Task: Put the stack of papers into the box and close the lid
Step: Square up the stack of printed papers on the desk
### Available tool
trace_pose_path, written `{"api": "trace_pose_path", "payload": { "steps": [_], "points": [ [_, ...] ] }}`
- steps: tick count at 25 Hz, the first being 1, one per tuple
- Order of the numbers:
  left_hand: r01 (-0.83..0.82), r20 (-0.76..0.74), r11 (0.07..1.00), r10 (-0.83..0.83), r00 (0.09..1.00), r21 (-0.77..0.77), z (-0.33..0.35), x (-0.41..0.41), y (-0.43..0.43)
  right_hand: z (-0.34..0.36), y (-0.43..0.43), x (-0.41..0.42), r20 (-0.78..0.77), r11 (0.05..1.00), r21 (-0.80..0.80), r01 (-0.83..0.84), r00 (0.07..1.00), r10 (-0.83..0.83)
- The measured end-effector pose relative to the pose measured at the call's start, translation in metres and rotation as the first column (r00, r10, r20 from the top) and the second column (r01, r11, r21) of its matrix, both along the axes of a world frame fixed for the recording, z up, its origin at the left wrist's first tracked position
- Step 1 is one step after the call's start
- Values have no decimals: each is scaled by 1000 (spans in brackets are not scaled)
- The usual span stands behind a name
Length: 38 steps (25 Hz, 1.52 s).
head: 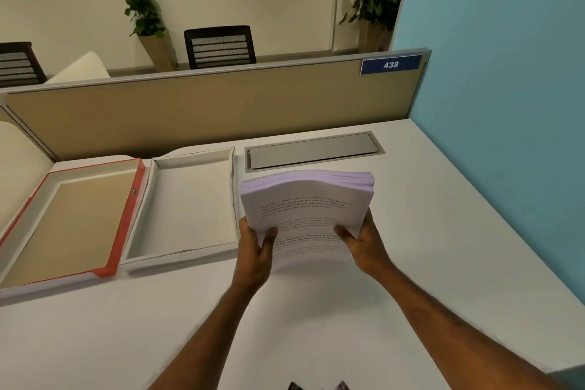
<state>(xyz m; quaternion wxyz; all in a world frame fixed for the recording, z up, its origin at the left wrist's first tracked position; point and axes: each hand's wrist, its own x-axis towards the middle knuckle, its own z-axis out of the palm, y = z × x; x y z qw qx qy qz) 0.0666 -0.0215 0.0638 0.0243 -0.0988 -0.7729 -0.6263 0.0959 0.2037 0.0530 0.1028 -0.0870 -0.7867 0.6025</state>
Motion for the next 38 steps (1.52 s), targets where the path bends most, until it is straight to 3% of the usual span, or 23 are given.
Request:
{"api": "trace_pose_path", "payload": {
  "steps": [10,17,27,38],
  "points": [
    [-65,-61,998,65,996,7,-11,-6,9,-5,-3,-6,-26,999,-16,46,999,-46],
    [3,88,987,11,996,-159,-54,-4,-8,-29,9,-1,102,996,87,26,994,-34],
    [6,61,985,4,998,-170,-9,-47,-1,18,17,-41,80,998,-19,55,995,-53],
    [-63,327,988,107,939,-142,-47,-39,-15,-13,-9,-44,256,989,107,100,959,-125]
  ]
}}
